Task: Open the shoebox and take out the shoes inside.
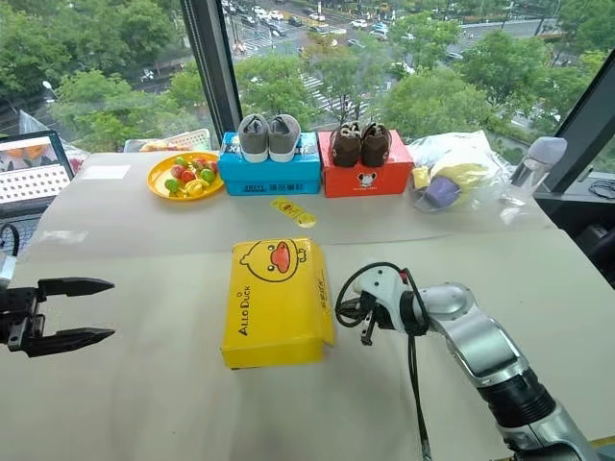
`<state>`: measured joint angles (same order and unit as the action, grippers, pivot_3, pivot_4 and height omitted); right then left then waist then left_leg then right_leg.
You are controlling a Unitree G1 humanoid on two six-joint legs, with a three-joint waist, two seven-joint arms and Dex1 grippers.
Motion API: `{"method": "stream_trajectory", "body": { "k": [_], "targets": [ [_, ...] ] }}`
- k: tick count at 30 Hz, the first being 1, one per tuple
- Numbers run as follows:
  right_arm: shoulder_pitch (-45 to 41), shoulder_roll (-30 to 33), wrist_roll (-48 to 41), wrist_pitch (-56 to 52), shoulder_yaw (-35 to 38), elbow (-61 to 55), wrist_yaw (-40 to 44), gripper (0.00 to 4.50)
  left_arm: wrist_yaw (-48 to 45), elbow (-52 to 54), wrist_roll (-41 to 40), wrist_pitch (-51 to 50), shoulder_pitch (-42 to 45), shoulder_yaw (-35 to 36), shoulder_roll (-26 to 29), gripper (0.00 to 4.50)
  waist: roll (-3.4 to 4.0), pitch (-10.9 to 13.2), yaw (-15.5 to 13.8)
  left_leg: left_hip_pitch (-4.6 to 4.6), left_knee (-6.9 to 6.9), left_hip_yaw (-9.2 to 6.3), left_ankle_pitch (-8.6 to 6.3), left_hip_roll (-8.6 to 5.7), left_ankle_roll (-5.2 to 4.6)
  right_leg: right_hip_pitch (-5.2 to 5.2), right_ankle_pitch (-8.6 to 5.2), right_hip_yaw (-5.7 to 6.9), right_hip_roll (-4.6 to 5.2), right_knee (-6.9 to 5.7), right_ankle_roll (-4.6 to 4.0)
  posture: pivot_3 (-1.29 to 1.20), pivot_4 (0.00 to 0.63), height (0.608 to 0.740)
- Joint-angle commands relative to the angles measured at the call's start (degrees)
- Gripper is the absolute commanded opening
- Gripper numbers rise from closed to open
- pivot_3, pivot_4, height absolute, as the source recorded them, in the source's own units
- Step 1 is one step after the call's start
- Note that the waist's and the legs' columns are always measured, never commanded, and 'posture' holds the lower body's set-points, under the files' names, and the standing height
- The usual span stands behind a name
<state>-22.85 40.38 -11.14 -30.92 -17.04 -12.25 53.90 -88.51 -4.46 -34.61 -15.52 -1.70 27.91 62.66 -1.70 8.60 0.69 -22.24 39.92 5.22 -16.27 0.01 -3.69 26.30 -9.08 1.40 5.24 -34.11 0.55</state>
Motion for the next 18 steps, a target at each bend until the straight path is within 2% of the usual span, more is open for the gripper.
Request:
{"method": "stream_trajectory", "body": {
  "k": [1,6,18],
  "targets": [
    [-2.3,-1.5,2.0,3.5,-1.0,2.6,0.5,0.01,-1.0,0.6,-0.1,1.3,1.4,-0.4,-0.1,4.50,0.00,0.0,0.0,0.00,0.00,0.00,0.01,0.00,0.01,0.00,0.00,0.00,-0.01,0.00,0.00,0.00,0.150,0.731],
    [-3.9,-4.9,2.0,3.6,-1.5,3.5,0.5,0.01,-0.8,0.0,0.9,2.2,2.6,-2.0,-0.6,4.50,0.00,0.0,0.1,0.02,-0.01,-0.02,0.06,0.04,0.10,0.01,0.01,0.02,-0.06,-0.06,-0.01,0.00,0.150,0.731],
    [-11.3,-7.6,-9.3,-8.5,5.8,-6.1,0.8,0.01,-1.4,-1.2,1.5,3.2,3.9,-2.4,-0.5,4.50,0.00,0.0,0.1,-0.01,0.01,-0.06,0.06,0.05,0.11,0.03,0.03,0.06,-0.03,-0.07,-0.04,0.00,0.150,0.731]
  ]
}}
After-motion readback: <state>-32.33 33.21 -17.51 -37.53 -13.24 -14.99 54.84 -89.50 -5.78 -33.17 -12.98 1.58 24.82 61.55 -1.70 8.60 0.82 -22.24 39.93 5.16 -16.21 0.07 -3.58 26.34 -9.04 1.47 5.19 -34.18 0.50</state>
